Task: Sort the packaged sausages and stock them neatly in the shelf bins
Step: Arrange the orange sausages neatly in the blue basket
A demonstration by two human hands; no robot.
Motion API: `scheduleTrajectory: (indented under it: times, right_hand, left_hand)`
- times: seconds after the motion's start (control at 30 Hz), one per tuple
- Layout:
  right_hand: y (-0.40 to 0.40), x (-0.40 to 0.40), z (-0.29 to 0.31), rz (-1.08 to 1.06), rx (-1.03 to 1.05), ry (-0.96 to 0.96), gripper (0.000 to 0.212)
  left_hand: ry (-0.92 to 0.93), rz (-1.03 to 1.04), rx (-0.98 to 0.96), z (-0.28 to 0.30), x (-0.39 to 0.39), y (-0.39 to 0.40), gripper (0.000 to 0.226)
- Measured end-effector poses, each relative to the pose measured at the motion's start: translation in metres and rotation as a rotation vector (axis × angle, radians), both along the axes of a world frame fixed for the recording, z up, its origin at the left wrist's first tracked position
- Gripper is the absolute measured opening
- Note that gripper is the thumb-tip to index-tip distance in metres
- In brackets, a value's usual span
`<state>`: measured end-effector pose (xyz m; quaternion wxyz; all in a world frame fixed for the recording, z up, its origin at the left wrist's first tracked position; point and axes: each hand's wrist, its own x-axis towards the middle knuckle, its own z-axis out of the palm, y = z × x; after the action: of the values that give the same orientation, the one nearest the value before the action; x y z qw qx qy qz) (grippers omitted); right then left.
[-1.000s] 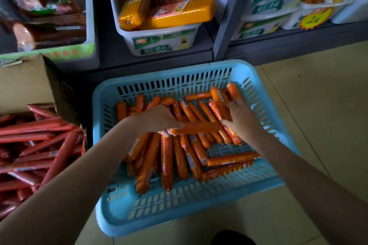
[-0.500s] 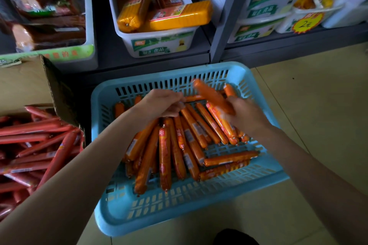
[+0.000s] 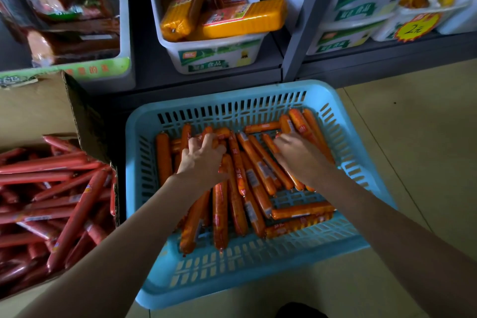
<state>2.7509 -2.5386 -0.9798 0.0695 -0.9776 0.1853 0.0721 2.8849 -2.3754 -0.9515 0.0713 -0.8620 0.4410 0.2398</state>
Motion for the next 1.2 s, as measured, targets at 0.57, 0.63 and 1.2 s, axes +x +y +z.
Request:
scheduleTrajectory:
  times: [0.57,0.63,1.2]
  right_hand:
    - [0.004,0.049,-0.022,-0.195,0.431,0.349,0.094]
    - [0.006,0.049,-0.022,-0.238,0.441,0.34,0.095]
    - [0.027,0.054,-0.014,-0.411,0.558,0.194,0.025]
  left_hand:
    - [0.064,0.032,-0.073,-0.017,0.012,0.0,0.067]
    - [0.073,0.042,-0.09,-0.019,0.011,0.002,0.066]
    - [0.29,0.035,-0.12,-0.017,0.025,0.007,0.041]
